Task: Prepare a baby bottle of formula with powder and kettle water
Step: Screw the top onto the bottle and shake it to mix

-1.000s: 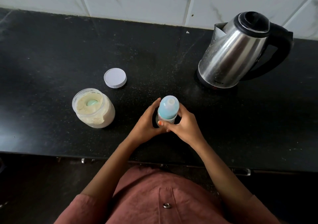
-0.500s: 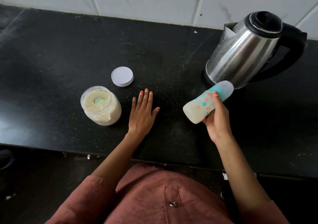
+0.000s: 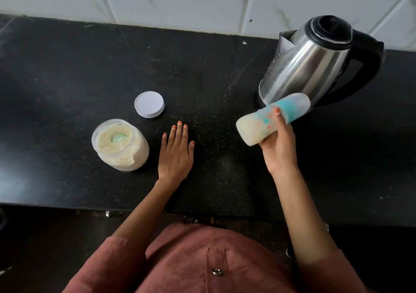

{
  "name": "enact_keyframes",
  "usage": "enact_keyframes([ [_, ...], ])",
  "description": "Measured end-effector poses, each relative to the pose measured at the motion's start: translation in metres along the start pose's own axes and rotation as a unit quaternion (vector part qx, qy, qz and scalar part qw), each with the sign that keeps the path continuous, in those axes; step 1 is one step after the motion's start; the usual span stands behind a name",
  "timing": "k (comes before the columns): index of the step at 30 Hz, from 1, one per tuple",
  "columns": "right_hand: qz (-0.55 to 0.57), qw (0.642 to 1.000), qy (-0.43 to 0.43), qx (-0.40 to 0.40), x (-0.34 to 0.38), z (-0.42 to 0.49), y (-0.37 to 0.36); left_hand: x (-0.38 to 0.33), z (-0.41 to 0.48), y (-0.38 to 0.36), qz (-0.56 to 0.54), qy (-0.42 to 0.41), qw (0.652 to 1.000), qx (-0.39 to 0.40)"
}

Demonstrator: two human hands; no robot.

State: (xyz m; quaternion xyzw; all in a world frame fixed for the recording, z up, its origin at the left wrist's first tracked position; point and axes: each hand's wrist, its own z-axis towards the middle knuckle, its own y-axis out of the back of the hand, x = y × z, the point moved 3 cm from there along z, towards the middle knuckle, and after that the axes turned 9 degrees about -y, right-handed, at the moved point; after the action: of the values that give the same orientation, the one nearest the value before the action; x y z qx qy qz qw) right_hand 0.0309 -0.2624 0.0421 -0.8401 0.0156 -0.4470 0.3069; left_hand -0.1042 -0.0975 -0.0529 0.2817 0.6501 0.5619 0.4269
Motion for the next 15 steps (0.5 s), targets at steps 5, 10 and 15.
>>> enact_keyframes([
  [5, -0.181, 0.981, -0.043, 0.057, -0.027, -0.013, -0.011, 0.001, 0.001, -0.002, 0.003, 0.002, 1.0, 0.004],
  [10, 0.031, 0.999, 0.0, -0.01, 0.005, 0.001, -0.005, 0.0, 0.0, -0.001, 0.004, -0.001, 1.0, 0.001],
  [15, -0.183, 0.981, -0.038, 0.058, -0.021, -0.015, -0.015, 0.001, 0.0, -0.001, 0.001, 0.001, 1.0, 0.007],
])
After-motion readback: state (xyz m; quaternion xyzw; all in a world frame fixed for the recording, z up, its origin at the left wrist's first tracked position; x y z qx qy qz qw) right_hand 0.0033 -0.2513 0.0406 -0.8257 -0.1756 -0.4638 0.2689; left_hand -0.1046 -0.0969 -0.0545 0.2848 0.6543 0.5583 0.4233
